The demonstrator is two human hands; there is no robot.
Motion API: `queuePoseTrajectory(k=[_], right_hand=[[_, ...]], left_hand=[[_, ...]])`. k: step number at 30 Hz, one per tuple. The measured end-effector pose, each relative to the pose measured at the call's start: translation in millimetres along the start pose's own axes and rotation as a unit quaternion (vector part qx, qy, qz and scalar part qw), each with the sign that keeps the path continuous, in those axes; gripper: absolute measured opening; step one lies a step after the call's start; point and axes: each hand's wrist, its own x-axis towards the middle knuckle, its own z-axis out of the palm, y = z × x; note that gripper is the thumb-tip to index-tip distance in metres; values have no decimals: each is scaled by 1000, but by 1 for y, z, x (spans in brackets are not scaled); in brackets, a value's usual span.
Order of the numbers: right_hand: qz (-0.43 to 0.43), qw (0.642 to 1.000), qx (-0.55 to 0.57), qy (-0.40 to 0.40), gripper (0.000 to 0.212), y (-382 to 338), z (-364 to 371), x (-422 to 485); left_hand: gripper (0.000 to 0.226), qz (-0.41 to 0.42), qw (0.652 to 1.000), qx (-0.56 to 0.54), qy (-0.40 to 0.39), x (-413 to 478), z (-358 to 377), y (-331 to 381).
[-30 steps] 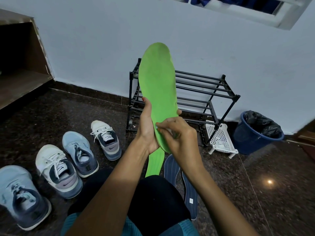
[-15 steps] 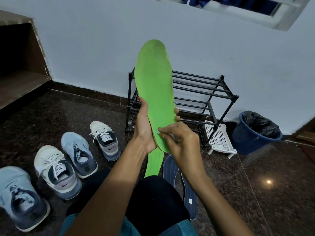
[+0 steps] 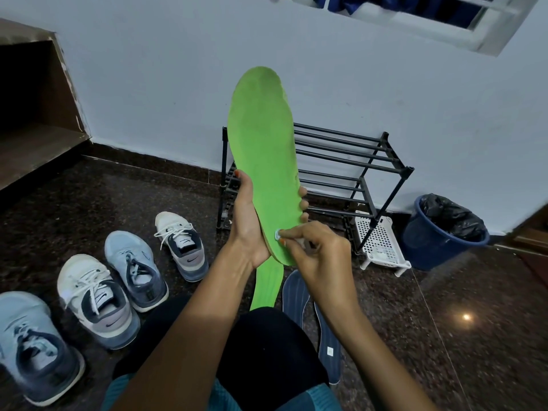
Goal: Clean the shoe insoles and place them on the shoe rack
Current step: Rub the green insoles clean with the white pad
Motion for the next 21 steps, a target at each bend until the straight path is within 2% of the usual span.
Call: queuePoseTrajectory(k=[5, 15, 21], right_hand=[[9, 999, 26, -40, 12, -7, -1, -13], [19, 1000, -4, -1, 10, 1, 0, 2], [9, 999, 36, -23, 11, -8, 1, -14]], left_hand=[[87, 4, 1000, -12, 3, 1, -2, 1], [85, 5, 1000, -2, 1, 0, 1, -2], [85, 8, 1000, -8, 6, 1, -1, 0]])
